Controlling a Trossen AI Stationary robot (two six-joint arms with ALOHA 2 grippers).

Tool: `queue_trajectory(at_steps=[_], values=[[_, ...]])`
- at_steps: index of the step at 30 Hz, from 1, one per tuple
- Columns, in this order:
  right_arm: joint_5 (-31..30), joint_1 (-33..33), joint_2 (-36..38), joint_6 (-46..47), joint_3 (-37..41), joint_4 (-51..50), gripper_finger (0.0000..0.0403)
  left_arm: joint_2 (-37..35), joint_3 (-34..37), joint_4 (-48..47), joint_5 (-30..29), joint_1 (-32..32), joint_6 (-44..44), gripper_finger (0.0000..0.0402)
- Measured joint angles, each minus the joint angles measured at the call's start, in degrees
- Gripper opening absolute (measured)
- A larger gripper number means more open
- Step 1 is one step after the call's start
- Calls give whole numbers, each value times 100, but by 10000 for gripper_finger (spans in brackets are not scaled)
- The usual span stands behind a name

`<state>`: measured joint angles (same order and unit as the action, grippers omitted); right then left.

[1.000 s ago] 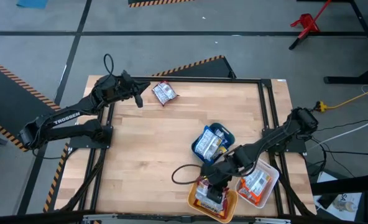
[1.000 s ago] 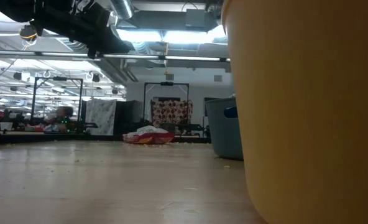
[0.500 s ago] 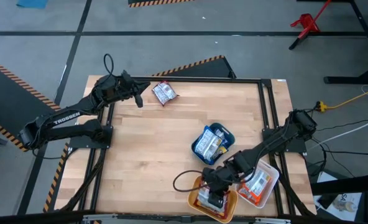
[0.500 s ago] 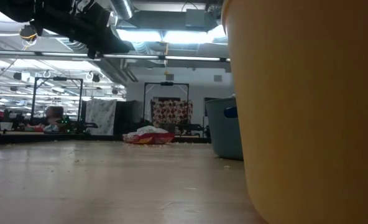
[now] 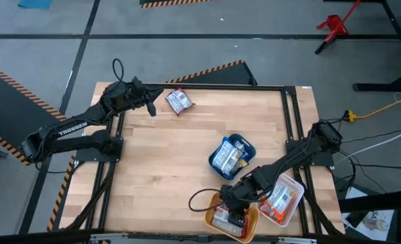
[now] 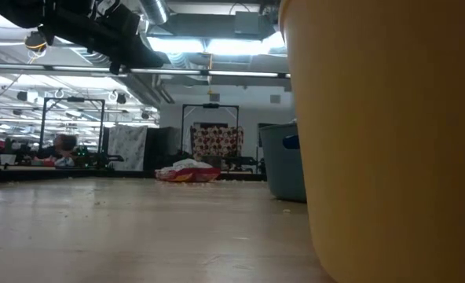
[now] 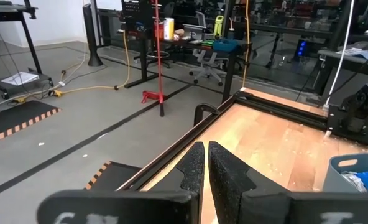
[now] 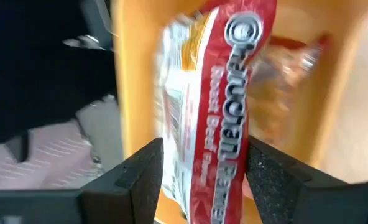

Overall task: Sort Maruchan noodles
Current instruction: Put the right red noodle pack into the yellow bin, then put the red noodle pack into the yellow bin

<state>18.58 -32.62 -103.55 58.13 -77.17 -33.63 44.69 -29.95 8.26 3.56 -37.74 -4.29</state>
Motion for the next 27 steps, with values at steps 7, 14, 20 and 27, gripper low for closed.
queue_trajectory(at_steps=[7,14,20,27], values=[[-216,2,73,-167,-2,-800,206,0,0,1,-110,-2,-2,15],[-298,157,426,-412,-1,-1232,207,0,0,-65,39,0,-389,17],[-314,470,793,-711,-3,-1833,207,0,0,-410,500,-2,-651,37],[-660,1150,1341,-1396,-3,-3019,207,0,0,-517,1845,-92,-1493,69]])
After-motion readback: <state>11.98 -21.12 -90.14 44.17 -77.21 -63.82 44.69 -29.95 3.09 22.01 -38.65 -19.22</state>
